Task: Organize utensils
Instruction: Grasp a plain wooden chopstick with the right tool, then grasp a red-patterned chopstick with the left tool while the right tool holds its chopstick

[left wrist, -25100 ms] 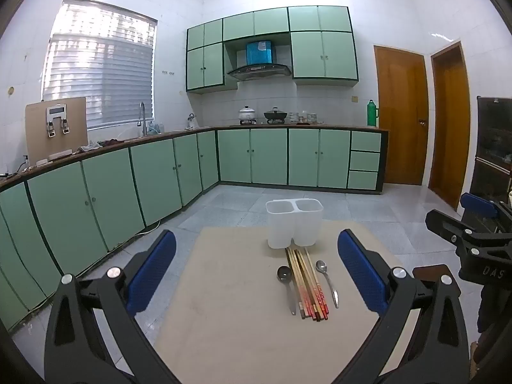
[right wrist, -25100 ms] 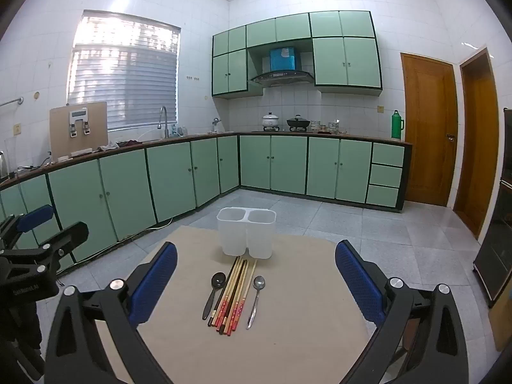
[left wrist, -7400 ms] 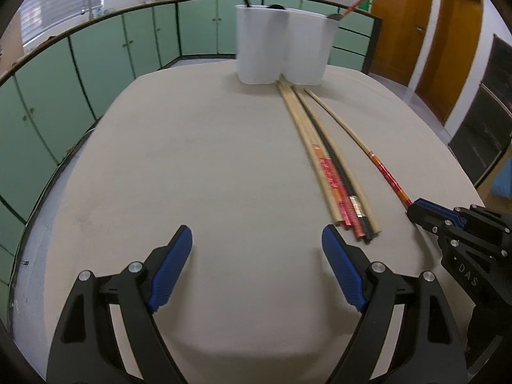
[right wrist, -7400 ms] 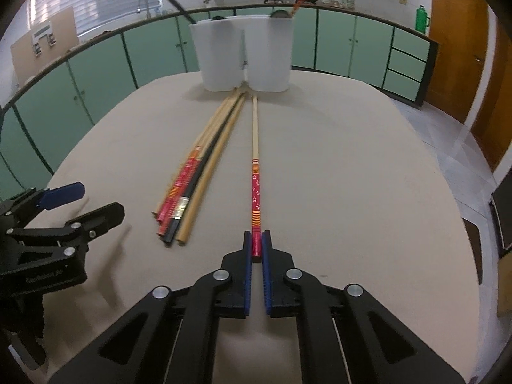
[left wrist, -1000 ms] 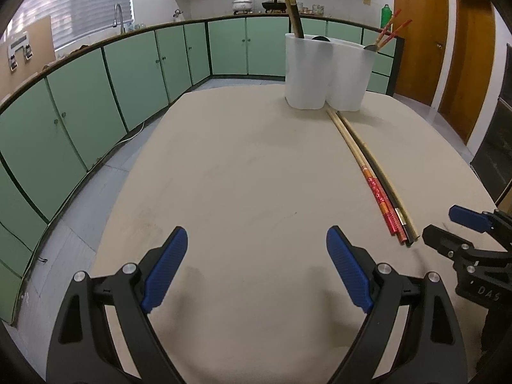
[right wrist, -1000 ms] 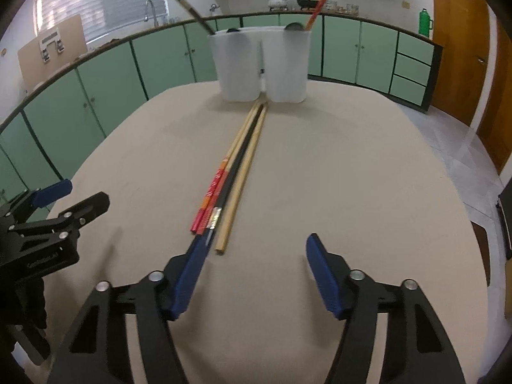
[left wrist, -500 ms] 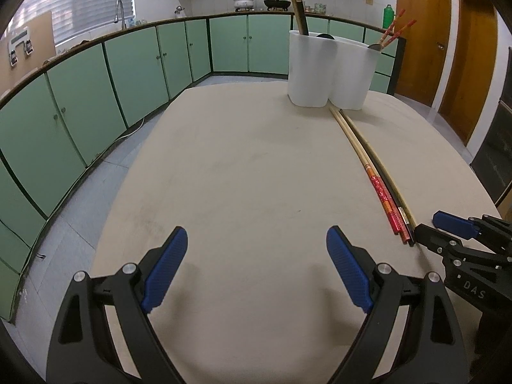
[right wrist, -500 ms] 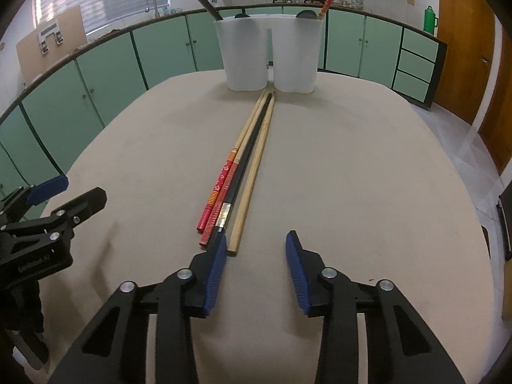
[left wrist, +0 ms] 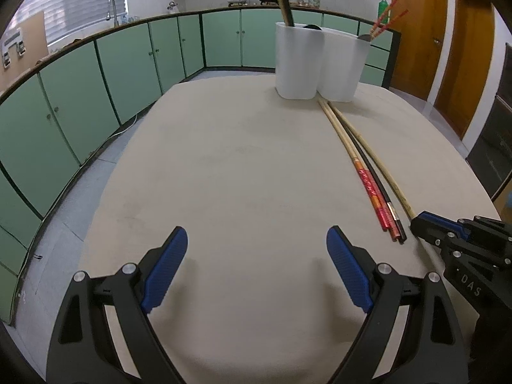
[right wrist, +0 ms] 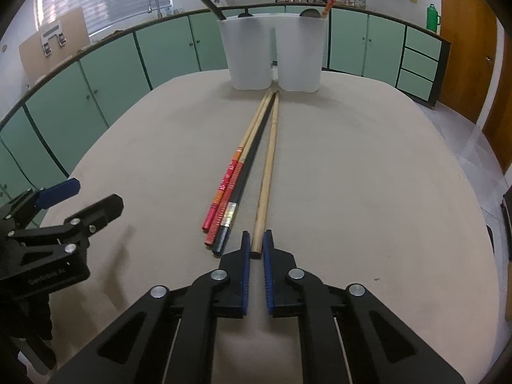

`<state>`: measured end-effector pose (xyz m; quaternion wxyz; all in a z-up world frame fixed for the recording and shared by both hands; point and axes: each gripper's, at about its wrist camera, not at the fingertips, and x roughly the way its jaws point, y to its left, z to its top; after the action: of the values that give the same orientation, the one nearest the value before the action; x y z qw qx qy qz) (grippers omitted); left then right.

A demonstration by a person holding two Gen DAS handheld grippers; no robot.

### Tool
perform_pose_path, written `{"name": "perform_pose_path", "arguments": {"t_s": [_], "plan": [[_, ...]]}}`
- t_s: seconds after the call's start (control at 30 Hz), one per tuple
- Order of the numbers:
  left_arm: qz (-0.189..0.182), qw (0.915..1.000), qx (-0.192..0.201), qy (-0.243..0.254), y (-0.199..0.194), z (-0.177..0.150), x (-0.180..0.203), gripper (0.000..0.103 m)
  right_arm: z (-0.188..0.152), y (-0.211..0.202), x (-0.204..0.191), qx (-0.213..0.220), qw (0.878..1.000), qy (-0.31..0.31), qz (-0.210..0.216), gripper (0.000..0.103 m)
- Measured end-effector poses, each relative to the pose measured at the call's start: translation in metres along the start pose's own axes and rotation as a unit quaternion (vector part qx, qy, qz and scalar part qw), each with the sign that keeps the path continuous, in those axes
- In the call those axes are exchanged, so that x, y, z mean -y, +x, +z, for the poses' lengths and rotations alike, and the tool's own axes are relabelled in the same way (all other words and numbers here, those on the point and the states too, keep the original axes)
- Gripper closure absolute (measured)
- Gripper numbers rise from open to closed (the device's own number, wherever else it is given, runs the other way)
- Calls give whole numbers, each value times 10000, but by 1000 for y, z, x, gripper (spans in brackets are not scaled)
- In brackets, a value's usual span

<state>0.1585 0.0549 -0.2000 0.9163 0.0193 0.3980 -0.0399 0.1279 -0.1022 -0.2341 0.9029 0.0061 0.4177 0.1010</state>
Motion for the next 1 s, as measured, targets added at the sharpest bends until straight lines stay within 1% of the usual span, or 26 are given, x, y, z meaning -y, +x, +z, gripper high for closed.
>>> {"name": "perform_pose_path", "arguments": {"t_s": [0.43, 0.7, 0.77, 1.0], "plan": [[-401, 9988, -235, 140, 10, -2, 40, 17, -5, -8, 35, 23, 9997, 183, -164, 96], [-424, 9977, -488, 186, 23, 0, 56, 17, -6, -9, 42, 49, 9996, 239, -103, 96], [-407, 9977, -498, 227, 24, 1, 58, 17, -6, -9, 44, 52, 9995, 287, -85, 96], [-516, 9969, -506, 322, 27, 6, 70, 17, -8, -9, 51, 63, 9991, 416, -34, 96]]}}
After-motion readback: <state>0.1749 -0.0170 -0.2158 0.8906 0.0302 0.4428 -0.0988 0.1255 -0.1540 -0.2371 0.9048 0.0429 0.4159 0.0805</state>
